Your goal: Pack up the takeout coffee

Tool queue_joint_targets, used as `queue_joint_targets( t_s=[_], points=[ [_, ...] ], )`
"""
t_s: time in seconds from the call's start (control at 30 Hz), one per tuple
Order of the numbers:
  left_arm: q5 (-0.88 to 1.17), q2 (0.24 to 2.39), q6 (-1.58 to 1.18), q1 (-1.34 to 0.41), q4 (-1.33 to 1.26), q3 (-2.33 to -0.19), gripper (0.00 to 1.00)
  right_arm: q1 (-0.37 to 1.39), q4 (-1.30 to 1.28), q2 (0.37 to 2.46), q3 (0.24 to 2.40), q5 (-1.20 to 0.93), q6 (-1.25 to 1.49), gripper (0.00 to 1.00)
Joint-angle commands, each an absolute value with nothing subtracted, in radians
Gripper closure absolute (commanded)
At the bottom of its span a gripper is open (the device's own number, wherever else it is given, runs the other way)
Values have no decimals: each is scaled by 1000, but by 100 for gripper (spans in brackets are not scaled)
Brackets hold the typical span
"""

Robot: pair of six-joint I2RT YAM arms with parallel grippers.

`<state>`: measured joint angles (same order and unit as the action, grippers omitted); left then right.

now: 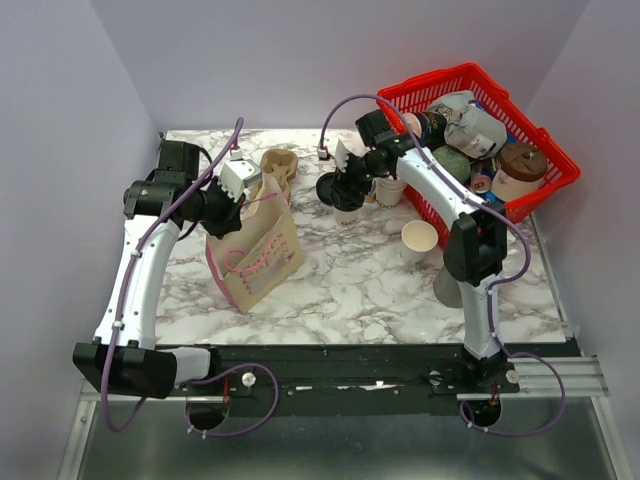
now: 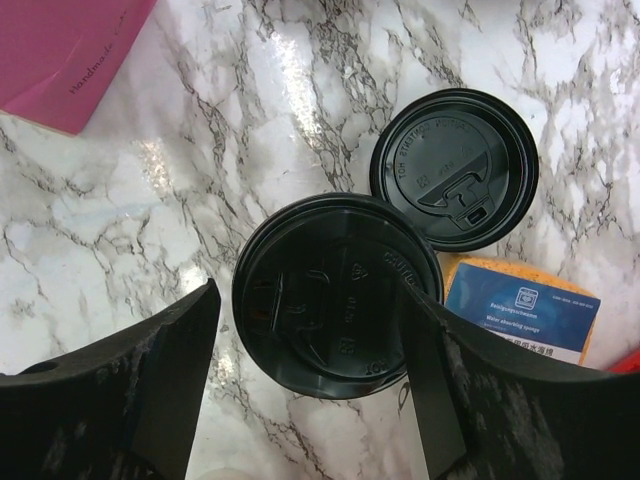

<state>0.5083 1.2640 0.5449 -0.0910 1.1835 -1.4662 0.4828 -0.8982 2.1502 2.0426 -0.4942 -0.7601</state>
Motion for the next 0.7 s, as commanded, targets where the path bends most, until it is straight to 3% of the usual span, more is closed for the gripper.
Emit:
queue_joint_targets(
  t_s=[0.0,0.47,0.67],
  points=[
    [529,1278,534,-86,1192,-1488,100,480,-887,2181,2065,-471,-768,23],
    [529,1276,528,-86,1189,-1480,100,480,-893,2201,2069,-469,-767,35],
    [529,1276,528,-86,1189,-1479,100,480,-894,2195,2039,-448,-782,35]
  ],
)
